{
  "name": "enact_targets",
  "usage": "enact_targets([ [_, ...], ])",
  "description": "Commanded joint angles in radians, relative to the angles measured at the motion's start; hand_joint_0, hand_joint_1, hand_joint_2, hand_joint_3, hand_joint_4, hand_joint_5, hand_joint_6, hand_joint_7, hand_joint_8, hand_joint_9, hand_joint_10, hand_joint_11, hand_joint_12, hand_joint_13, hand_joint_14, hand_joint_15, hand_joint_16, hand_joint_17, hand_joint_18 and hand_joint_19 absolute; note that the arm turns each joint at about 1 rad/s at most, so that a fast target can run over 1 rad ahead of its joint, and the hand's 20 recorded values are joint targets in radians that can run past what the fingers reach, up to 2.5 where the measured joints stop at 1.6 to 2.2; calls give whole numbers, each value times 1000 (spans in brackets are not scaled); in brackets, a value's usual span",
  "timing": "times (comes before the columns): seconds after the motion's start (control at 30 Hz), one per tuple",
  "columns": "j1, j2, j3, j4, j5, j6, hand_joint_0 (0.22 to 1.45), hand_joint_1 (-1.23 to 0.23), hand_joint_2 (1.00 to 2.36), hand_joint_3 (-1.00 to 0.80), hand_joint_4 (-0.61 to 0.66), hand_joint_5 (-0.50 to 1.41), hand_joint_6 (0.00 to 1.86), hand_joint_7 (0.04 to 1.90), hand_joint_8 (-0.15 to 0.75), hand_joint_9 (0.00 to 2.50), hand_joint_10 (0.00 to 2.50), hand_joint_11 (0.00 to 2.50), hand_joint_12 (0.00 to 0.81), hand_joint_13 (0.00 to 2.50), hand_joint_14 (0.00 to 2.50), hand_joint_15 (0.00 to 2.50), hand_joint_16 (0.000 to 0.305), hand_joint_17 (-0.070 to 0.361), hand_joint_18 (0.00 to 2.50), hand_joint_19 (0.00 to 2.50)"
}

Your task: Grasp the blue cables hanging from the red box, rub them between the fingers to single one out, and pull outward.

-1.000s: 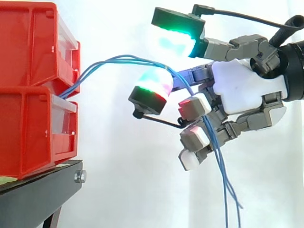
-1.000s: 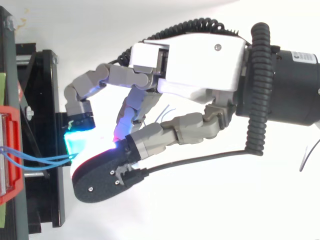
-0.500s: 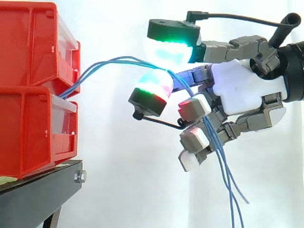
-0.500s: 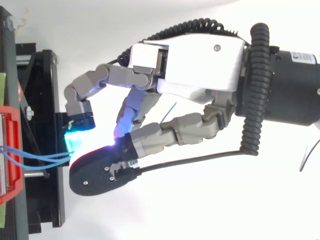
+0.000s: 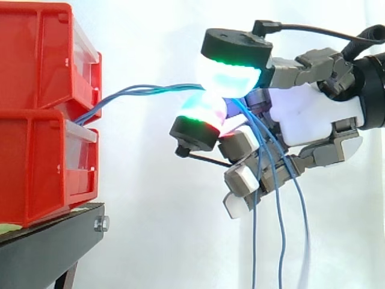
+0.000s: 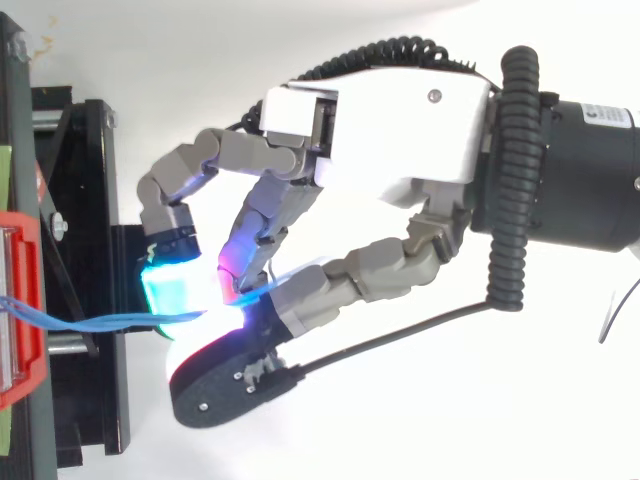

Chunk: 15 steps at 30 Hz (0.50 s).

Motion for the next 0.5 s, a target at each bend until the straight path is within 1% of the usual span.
enact_targets([
  [0.0,0,0,0,0,0,0,606,-817,1000,-500,-53,-137,870,1229,217,1142,32,915,352,852,33,800,49,110,563,660],
  [0.13,0,0,0,0,0,0,504,-704,1000,-500,-53,-123,860,1157,231,1172,31,901,375,883,31,795,52,118,593,655],
  [0.17,0,0,0,0,0,0,477,-668,1000,-500,-49,-118,848,1166,242,1179,30,892,383,891,31,789,54,122,609,653],
  [0.27,0,0,0,0,0,0,450,-629,1000,-500,-56,-114,834,1140,250,1189,29,863,393,900,29,771,56,127,626,648],
  [0.4,1,0,0,0,0,0,437,-558,1000,-500,-58,-108,819,1158,255,1205,28,852,403,909,29,774,57,129,637,649],
  [0.43,1,0,0,0,0,0,483,-542,1000,-500,-70,-108,815,1185,241,1198,30,873,383,898,30,783,54,121,606,672],
  [0.47,0,0,0,0,0,0,501,-546,1000,-500,-70,-108,813,1200,236,1199,30,876,376,897,29,785,52,117,594,680],
])
